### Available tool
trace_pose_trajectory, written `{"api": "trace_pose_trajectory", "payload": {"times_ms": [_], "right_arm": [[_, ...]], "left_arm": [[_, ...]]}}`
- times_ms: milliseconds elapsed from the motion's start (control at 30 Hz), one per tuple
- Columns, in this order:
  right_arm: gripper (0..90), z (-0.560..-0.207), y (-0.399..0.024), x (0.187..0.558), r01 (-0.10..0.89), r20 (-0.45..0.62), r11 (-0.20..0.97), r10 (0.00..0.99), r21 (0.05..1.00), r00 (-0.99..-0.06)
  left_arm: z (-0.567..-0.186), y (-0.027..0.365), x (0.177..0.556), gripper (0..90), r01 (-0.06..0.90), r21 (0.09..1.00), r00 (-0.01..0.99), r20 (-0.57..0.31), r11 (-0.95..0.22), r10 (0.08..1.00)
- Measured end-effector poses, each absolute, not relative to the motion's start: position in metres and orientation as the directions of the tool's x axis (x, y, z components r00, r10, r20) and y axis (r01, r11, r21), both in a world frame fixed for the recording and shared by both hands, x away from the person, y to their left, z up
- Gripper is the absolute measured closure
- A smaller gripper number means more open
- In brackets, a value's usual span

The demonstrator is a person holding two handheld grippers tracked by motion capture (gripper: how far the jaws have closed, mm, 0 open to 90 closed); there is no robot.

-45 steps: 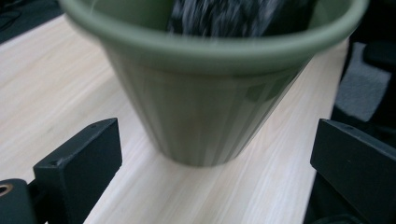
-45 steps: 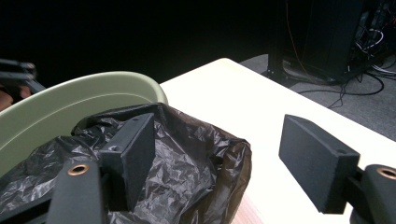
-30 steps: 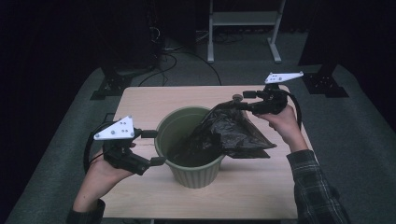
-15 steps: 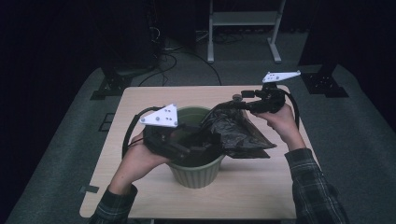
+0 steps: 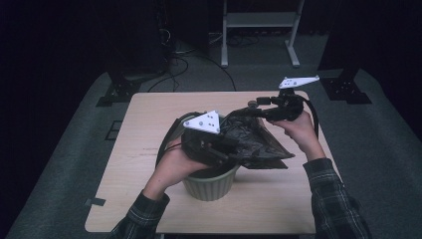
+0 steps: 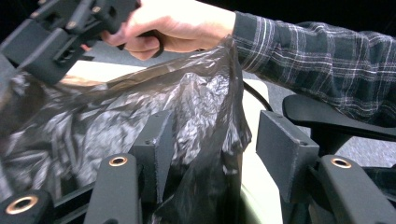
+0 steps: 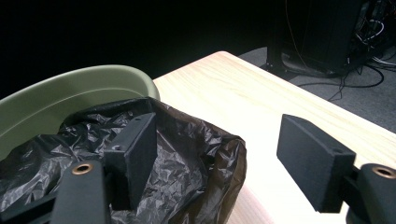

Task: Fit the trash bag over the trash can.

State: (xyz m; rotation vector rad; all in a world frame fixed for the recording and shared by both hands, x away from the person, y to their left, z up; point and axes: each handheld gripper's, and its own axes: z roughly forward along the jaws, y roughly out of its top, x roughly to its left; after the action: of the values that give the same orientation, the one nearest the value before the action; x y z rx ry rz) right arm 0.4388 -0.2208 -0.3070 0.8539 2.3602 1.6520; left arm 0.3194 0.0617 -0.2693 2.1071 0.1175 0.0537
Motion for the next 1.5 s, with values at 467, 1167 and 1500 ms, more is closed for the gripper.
{"api": "trace_pose_trajectory", "payload": {"times_ms": [467, 1167, 1500], "right_arm": [[28.1, -0.306, -0.230, 0.434, 0.364, 0.199, 0.230, 0.527, 0.903, -0.827], [28.1, -0.304, -0.240, 0.412, 0.332, 0.187, 0.210, 0.509, 0.919, -0.840], [37.4, -0.315, -0.226, 0.405, 0.343, 0.228, 0.213, 0.427, 0.915, -0.875]], "left_arm": [[-0.275, 0.050, 0.328, 89.8, 0.081, 0.833, 0.996, -0.052, -0.547, 0.068], [-0.275, 0.164, 0.353, 89.8, 0.223, 0.895, 0.911, -0.051, -0.386, 0.409], [-0.277, 0.175, 0.350, 89.9, 0.230, 0.904, 0.901, -0.057, -0.361, 0.431]]}}
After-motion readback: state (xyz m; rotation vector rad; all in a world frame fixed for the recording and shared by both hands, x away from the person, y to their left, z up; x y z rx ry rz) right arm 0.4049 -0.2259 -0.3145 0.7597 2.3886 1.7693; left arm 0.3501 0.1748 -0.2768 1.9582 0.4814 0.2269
